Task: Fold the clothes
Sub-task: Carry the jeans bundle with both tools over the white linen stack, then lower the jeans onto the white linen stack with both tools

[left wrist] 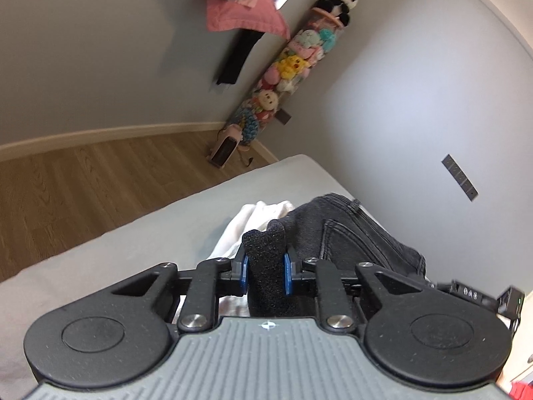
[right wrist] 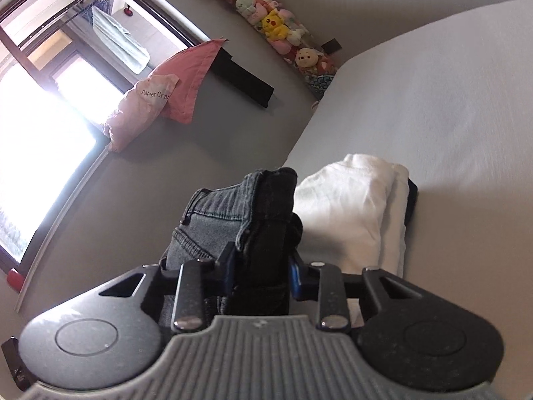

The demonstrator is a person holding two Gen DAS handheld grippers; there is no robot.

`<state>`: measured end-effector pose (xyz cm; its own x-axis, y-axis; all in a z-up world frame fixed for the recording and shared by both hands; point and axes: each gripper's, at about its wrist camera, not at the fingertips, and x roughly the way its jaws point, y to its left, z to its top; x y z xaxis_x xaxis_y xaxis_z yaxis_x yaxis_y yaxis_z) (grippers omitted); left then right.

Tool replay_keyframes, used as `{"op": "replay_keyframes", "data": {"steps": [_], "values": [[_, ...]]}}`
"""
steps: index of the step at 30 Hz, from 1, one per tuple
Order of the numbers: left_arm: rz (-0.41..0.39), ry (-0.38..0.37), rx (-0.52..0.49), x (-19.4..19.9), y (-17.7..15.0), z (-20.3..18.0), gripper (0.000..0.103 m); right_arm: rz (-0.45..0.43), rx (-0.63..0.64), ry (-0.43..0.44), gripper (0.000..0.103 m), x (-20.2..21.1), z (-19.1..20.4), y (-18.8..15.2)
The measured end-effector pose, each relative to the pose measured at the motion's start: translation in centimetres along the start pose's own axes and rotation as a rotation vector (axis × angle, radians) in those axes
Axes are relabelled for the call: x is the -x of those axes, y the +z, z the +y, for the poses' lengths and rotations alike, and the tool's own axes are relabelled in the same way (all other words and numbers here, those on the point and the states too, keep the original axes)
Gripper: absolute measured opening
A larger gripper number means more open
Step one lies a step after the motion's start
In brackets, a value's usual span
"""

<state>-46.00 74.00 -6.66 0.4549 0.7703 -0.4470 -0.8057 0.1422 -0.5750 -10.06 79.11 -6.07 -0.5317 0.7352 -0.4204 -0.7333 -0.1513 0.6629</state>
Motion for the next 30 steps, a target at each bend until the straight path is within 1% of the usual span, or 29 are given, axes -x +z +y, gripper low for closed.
{"op": "replay_keyframes", "data": {"steps": [3, 7, 10, 15, 19, 21, 24, 26, 28, 30], "values": [[-0.027, -0.032, -0.015, 0.9, 0.5, -1.5, 0.022, -0.013, 0.062, -0.006, 0.033, 0.4, 2.0, 2.4], [-0.052, -0.023, -0.04, 0.3, 0.3, -2.6, 0.022, -0.013, 0.135, -0.036, 0.032, -0.1, 3.8, 5.1], [-0.029, -0.021, -0.011, -0.8, -0.1, -2.0, 0.022, -0.011, 0.166, -0.046, 0.031, -0.9, 3.7, 5.5], [0.003, -0.002, -0.017, -2.2, -1.4, -0.3, 0.022, 0.032, 0.137, -0.084, 0.031, -3.1, 1.8, 4.4], [0.022, -0.002, -0.024, -3.2, -2.0, 1.2, 0.022, 0.054, 0.101, -0.119, 0.031, -4.2, -1.0, 2.6], [0.03, -0.002, -0.036, -3.5, -2.2, 1.3, 0.023, 0.068, 0.076, -0.134, 0.032, -4.7, -2.3, 2.1], [0.036, 0.013, -0.044, -4.1, -2.7, 1.8, 0.023, 0.08, 0.053, -0.141, 0.035, -5.5, -3.6, 1.6], [0.042, 0.019, -0.029, -4.6, -3.1, 2.5, 0.024, 0.086, 0.025, -0.137, 0.042, -6.0, -4.4, 1.3], [0.047, 0.023, -0.015, -4.9, -3.5, 3.0, 0.025, 0.09, -0.001, -0.133, 0.045, -6.4, -5.1, 1.0], [0.047, 0.033, -0.016, -5.0, -3.8, 3.0, 0.026, 0.082, -0.01, -0.135, 0.045, -6.6, -5.4, 0.5]]}}
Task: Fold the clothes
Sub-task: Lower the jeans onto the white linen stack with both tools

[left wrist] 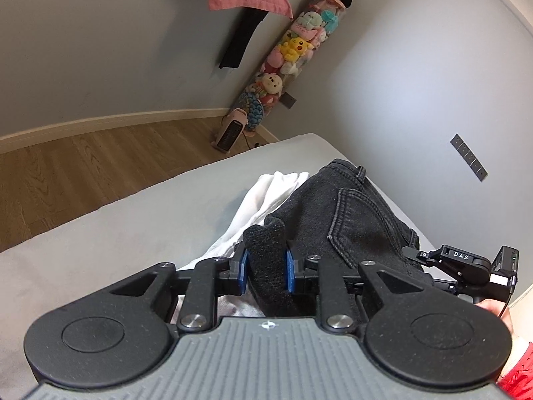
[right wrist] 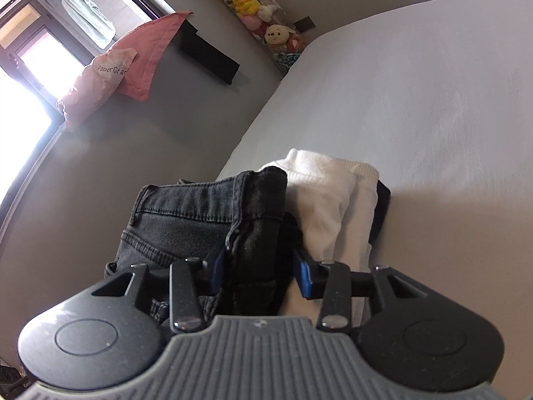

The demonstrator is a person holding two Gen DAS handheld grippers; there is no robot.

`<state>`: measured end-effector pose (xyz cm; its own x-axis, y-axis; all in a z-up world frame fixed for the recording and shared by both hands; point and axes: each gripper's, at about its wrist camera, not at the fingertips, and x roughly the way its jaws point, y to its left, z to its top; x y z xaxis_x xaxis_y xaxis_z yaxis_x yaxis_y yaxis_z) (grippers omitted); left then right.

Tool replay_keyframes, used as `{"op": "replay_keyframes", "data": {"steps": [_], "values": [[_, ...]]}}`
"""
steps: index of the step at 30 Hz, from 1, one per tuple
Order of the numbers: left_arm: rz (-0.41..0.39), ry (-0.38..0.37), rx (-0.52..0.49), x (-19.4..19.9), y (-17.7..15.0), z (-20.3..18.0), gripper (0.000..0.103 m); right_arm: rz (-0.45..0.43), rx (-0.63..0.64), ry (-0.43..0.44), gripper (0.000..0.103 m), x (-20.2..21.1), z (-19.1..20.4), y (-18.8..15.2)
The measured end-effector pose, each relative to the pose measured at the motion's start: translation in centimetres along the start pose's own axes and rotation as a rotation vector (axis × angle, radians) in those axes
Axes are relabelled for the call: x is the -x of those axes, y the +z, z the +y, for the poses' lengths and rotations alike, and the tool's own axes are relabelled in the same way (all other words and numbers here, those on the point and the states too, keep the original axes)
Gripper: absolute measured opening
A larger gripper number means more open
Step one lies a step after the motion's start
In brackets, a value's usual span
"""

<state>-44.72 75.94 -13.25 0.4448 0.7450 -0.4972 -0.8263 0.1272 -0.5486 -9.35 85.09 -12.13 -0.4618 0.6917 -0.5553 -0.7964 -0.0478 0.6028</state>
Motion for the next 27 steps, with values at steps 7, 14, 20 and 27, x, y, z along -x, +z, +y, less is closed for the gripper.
{"op": "replay_keyframes", "data": {"steps": [7, 14, 20, 27], "values": [[-0.035, 0.064, -0.014, 3.2, 1.7, -1.1, 0.044, -0.037, 0.04, -0.036, 0.05, 2.3, 2.0, 0.5], [-0.129, 0.077, -0.175, 8.0, 1.8, -3.5, 0.042, -0.174, 0.287, -0.051, 0.035, 7.5, 5.3, 0.0], [-0.069, 0.076, -0.25, 5.9, 0.3, -5.9, 0.038, -0.109, 0.468, -0.004, 0.031, 6.4, 8.8, -3.2], [-0.009, 0.114, -0.207, 3.2, -1.1, -4.3, 0.038, -0.094, 0.514, -0.097, 0.001, 4.4, 7.0, -5.2]]}}
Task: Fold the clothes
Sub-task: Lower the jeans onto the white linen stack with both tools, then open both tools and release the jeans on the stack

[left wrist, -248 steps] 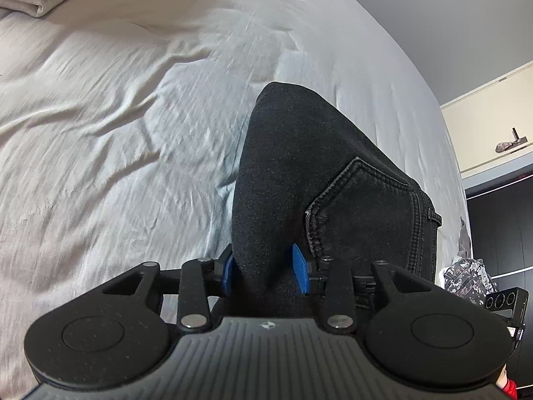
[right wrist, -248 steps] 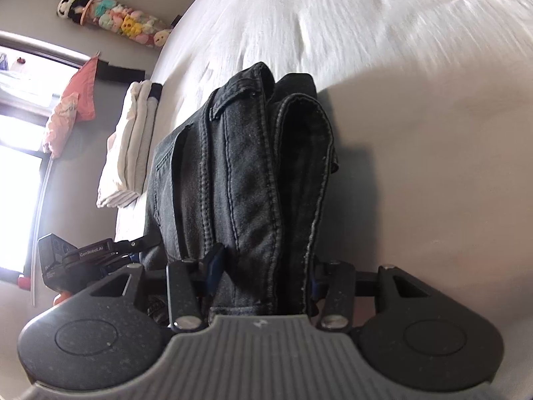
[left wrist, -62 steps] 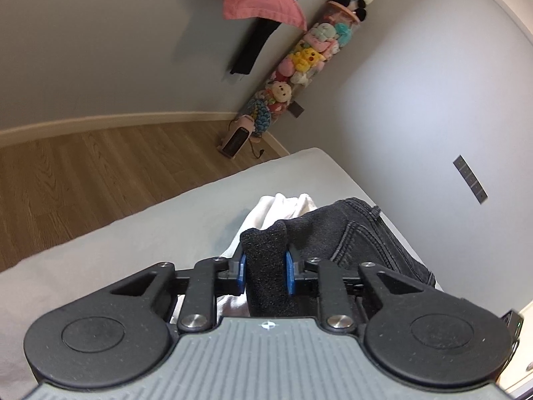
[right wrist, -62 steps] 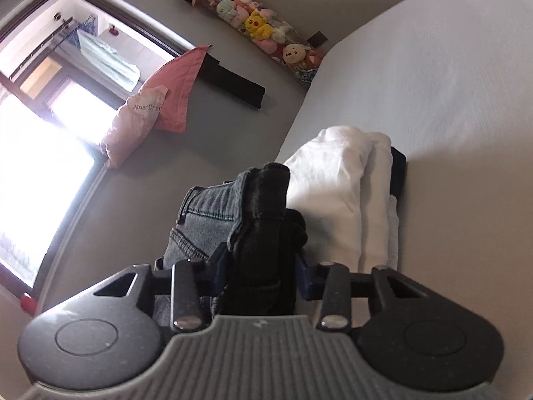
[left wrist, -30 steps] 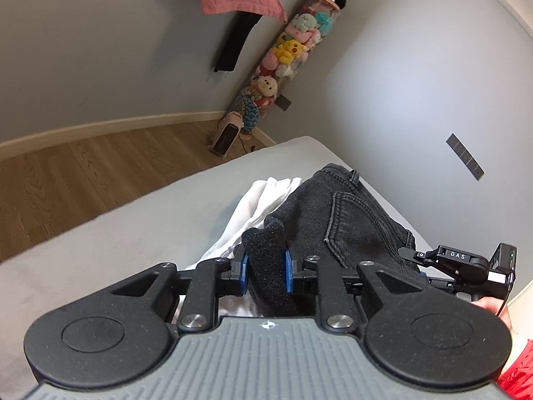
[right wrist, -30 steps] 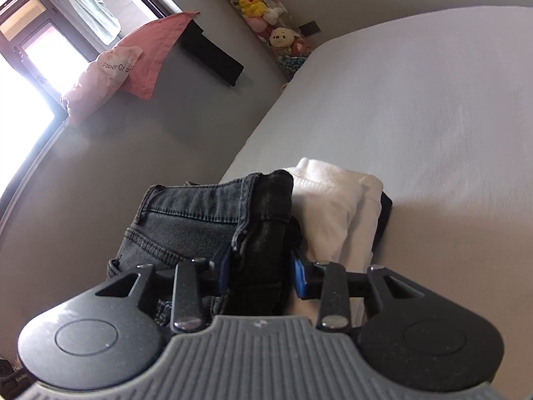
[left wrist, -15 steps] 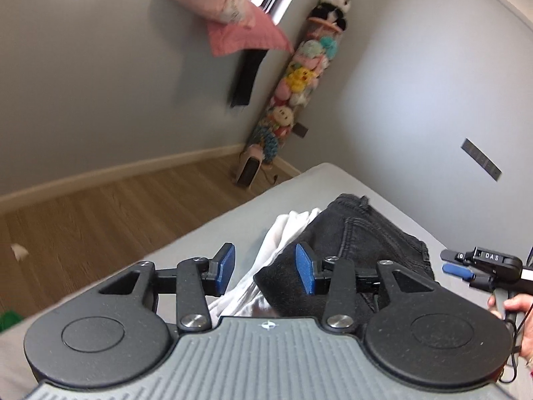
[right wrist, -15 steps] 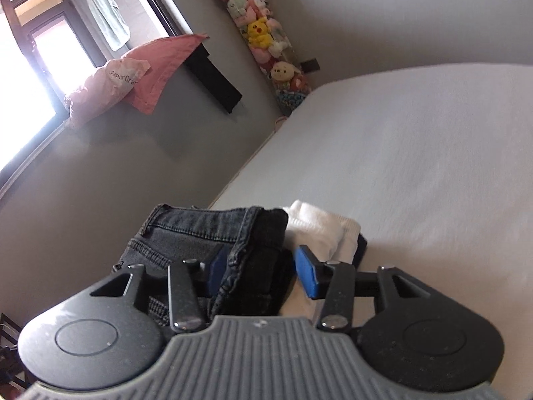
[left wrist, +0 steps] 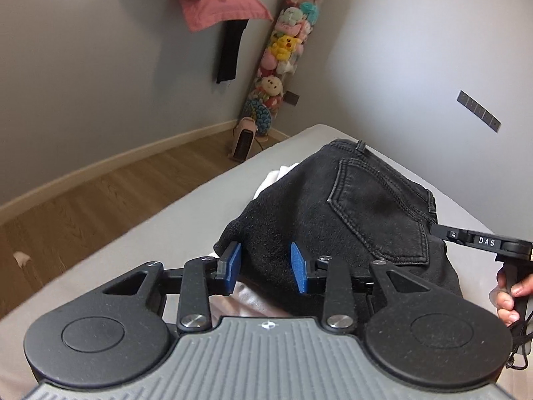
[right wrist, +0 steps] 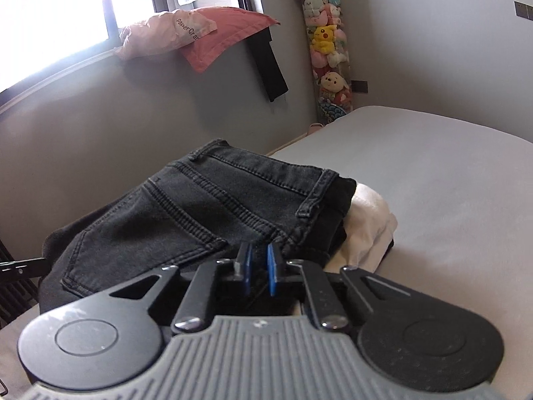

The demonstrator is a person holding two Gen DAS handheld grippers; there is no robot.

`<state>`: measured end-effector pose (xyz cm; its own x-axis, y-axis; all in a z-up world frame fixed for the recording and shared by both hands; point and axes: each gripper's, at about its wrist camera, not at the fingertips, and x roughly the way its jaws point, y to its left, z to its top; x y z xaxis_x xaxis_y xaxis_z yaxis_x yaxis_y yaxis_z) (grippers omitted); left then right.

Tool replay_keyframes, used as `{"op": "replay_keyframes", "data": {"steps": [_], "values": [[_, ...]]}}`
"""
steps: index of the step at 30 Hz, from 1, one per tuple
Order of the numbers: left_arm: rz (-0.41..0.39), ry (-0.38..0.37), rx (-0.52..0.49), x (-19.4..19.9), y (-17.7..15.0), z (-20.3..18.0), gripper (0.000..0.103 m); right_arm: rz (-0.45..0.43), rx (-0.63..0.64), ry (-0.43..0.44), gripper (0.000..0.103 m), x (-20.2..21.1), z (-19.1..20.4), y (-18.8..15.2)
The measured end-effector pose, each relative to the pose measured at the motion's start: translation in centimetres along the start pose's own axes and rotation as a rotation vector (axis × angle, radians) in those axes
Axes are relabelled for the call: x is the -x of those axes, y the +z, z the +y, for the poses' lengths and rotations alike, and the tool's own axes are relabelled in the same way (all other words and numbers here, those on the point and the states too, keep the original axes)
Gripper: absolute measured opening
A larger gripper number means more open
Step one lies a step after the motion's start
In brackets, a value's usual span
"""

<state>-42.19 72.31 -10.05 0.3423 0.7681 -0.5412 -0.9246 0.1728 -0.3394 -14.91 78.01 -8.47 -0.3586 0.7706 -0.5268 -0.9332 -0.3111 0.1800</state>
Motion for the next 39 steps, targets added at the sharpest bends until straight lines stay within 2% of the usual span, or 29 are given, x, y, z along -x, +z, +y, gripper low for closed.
{"op": "replay_keyframes", "data": {"steps": [6, 12, 14, 16, 19, 22, 33, 39], "values": [[0.025, 0.026, 0.023, -0.7, 0.0, 0.0, 0.039, 0.02, 0.009, -0.016, 0.0, -0.7, 0.1, -0.9], [0.063, 0.08, 0.008, 0.7, 1.0, -1.1, 0.039, 0.036, 0.021, -0.072, 0.0, -0.1, 1.7, 0.4], [0.068, 0.106, -0.012, 1.9, 1.3, -1.5, 0.039, 0.026, 0.023, -0.082, 0.013, 1.1, 2.3, 0.9], [0.058, 0.132, -0.058, 3.4, 1.5, -2.4, 0.039, 0.022, 0.033, -0.094, 0.021, 2.5, 3.1, 1.4], [0.046, 0.147, -0.086, 5.8, 1.9, -3.5, 0.04, 0.027, 0.044, -0.12, 0.021, 4.5, 4.4, 2.0], [0.027, 0.167, -0.114, 8.3, 2.2, -4.5, 0.048, 0.02, 0.052, -0.116, 0.022, 7.1, 6.1, 2.1], [-0.049, 0.193, -0.187, 17.1, 2.6, -7.9, 0.06, -0.012, 0.117, -0.131, 0.034, 16.7, 11.9, 2.1], [-0.129, 0.202, -0.269, 21.6, 1.5, -10.3, 0.079, -0.048, 0.135, -0.12, 0.044, 22.4, 14.6, 1.2]]}}
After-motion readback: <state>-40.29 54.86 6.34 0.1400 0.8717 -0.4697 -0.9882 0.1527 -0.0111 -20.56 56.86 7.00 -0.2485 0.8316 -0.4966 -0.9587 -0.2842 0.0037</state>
